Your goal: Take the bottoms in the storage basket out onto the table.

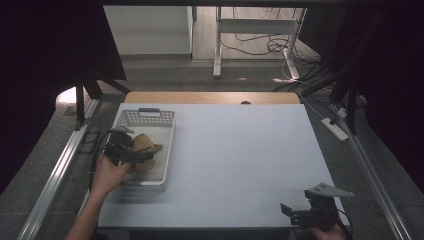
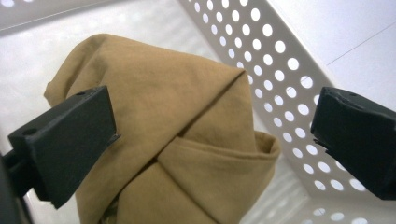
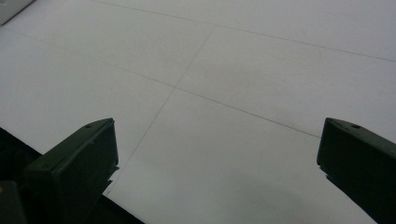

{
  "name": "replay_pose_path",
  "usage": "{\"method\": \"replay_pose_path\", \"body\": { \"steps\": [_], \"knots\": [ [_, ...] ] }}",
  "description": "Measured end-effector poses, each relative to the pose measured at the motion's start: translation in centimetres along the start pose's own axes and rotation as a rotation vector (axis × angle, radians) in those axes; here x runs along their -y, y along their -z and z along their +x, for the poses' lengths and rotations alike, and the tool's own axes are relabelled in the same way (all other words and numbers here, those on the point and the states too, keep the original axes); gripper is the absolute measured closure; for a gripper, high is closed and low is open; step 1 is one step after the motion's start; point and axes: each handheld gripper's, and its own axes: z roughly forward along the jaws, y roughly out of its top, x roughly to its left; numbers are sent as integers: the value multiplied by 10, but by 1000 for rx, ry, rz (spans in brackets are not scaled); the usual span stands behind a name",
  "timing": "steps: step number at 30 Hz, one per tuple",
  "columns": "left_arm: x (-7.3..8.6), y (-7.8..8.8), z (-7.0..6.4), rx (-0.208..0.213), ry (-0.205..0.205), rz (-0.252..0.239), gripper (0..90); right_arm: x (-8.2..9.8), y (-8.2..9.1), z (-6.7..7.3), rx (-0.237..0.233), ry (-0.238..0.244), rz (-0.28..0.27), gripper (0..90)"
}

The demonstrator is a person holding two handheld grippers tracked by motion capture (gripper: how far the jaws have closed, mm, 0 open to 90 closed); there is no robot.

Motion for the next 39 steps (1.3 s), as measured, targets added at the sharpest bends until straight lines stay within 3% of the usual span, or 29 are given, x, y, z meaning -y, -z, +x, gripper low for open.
{"method": "replay_pose_path", "body": {
  "steps": [4, 5, 16, 21, 29, 39],
  "knots": [
    [-5, -7, 1, -23, 1, 41, 0, 0, 0, 0, -2, -1, -1, 0],
    [-6, -9, 1, -45, 2, 54, 0, 0, 0, 0, -2, -1, -1, 0],
    [-15, -20, 12, -85, 40, 111, 0, 0, 0, 0, -4, 3, 0, 0],
    [-16, -28, 17, -79, 68, 147, 0, 0, 0, 0, -6, 4, 0, 0],
    [-20, -37, 19, -93, 73, 193, 0, 0, 0, 0, -6, 6, 1, 0],
    [-23, -54, 21, -168, 63, 275, 0, 0, 0, 0, -10, 7, 0, 0]
  ]
}}
